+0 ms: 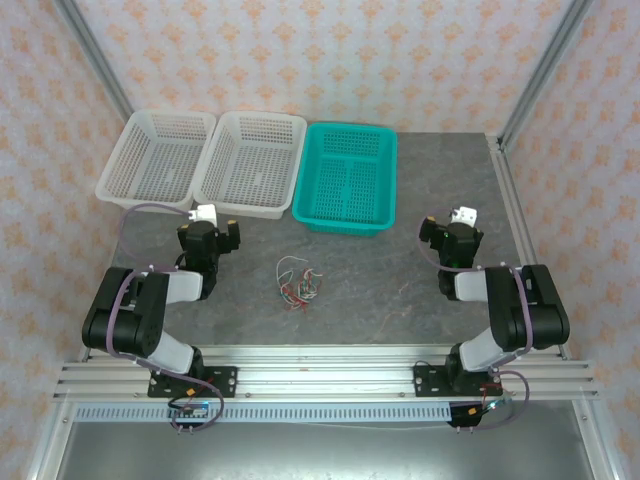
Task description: Untangle the cables
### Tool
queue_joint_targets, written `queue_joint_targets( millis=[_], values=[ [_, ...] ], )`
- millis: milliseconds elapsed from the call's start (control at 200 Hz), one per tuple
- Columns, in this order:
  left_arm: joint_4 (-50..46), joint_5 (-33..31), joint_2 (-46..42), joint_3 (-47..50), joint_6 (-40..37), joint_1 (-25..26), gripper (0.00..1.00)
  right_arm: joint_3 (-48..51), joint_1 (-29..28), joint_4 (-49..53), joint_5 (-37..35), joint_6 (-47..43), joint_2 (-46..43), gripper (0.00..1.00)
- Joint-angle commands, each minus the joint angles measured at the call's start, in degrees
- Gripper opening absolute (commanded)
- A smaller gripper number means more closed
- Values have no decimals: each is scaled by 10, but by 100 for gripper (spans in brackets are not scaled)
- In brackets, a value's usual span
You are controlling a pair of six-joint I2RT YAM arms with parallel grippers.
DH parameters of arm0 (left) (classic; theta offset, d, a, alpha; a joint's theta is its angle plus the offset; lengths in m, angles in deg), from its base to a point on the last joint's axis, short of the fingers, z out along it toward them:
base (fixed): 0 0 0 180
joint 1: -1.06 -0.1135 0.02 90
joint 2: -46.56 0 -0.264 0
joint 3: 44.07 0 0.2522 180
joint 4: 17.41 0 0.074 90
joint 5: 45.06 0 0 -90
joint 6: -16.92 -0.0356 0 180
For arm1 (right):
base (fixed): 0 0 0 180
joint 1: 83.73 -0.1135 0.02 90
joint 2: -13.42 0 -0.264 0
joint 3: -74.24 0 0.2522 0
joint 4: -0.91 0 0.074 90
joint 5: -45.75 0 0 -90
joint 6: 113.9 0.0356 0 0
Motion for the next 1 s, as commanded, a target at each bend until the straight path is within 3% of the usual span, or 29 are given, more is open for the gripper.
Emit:
queue_joint_targets(
  millis=[0, 550, 616, 671, 776, 851, 996],
  values=[
    [12, 2, -5, -11, -7, -5, 100, -11, -3, -4, -1, -5, 4, 99],
    [12, 2, -5, -11, -8, -5, 100, -12, -2, -4, -1, -4, 3, 99],
    [12, 1, -5, -12, -7, -5, 100, -12, 1, -5, -28, 10, 4, 99],
    [12, 3, -6, -12, -7, -5, 100, -6, 18, -8, 5, 21, 0, 99],
    [12, 3, -6, -11, -7, -5, 100, -1, 18, -18, -2, 23, -3, 99],
    [12, 3, -5, -11, -7, -5, 100, 15, 18, -17, -36, 35, -47, 99],
    [18, -2, -11, -5, -7, -5, 100, -6, 18, 191, -69, 91, -221, 99]
  ],
)
